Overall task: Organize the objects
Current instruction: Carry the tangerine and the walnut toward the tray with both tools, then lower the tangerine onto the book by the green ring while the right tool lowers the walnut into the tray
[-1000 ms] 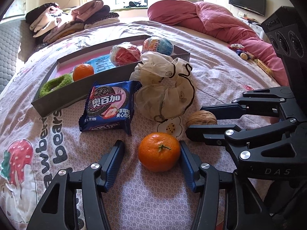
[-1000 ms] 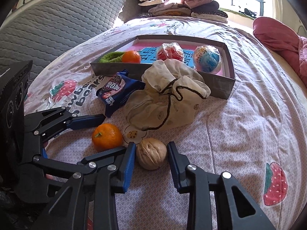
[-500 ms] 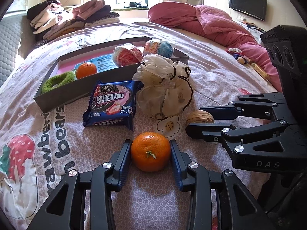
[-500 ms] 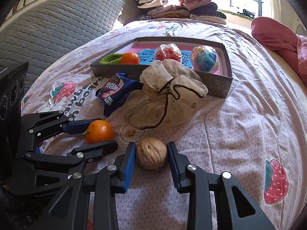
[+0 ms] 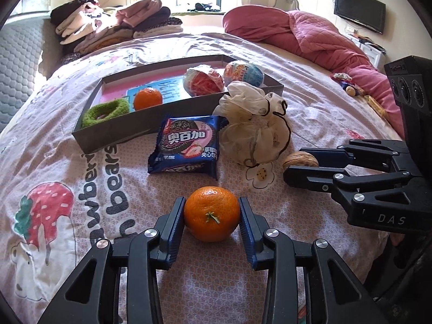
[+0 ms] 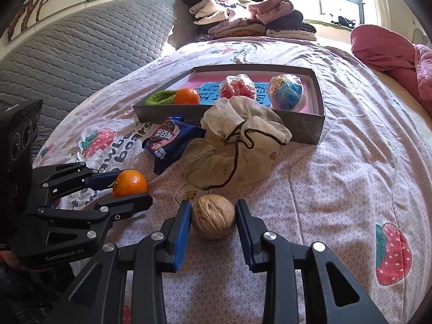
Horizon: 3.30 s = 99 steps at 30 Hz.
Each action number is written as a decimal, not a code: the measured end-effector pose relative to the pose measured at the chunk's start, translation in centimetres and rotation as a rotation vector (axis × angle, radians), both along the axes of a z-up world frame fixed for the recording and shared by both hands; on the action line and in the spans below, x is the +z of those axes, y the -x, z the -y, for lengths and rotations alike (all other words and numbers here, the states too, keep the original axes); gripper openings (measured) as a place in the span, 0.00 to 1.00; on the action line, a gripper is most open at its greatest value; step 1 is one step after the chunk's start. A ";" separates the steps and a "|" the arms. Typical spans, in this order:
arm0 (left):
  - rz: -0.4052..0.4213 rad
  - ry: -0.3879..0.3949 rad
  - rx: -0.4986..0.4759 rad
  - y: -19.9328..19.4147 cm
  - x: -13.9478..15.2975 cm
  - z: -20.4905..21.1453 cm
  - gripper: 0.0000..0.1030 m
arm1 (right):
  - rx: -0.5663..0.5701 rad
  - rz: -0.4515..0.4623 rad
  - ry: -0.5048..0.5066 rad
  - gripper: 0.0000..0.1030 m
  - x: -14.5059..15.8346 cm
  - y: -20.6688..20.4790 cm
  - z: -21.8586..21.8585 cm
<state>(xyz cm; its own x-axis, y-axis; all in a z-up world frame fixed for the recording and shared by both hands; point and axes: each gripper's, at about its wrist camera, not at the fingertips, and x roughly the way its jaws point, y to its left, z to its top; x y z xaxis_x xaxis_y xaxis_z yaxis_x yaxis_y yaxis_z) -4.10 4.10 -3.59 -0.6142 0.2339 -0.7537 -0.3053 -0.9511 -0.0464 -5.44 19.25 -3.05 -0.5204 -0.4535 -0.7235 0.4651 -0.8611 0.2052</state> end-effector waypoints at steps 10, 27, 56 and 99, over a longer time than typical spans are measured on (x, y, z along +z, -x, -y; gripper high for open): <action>-0.025 -0.005 0.036 -0.4 1.1 1.3 0.38 | 0.011 -0.051 -0.005 0.33 1.2 -1.3 1.1; -0.107 0.005 0.079 -0.6 3.8 2.4 0.38 | 0.005 -0.153 0.039 0.33 4.7 -2.4 2.5; -0.204 -0.027 0.113 2.7 8.6 4.2 0.38 | -0.031 -0.229 0.066 0.33 8.0 0.4 3.1; -0.213 0.016 0.162 13.4 8.2 6.9 0.38 | -0.082 -0.277 -0.023 0.33 8.1 10.8 2.2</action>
<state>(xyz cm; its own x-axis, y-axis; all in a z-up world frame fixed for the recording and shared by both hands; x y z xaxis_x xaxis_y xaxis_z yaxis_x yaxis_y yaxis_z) -17.45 -2.84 4.60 -0.7878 0.1090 -0.6062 -0.1506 -0.9884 0.0179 -16.28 17.04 5.06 -0.7342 -0.3867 -0.5581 0.4290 -0.9013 0.0601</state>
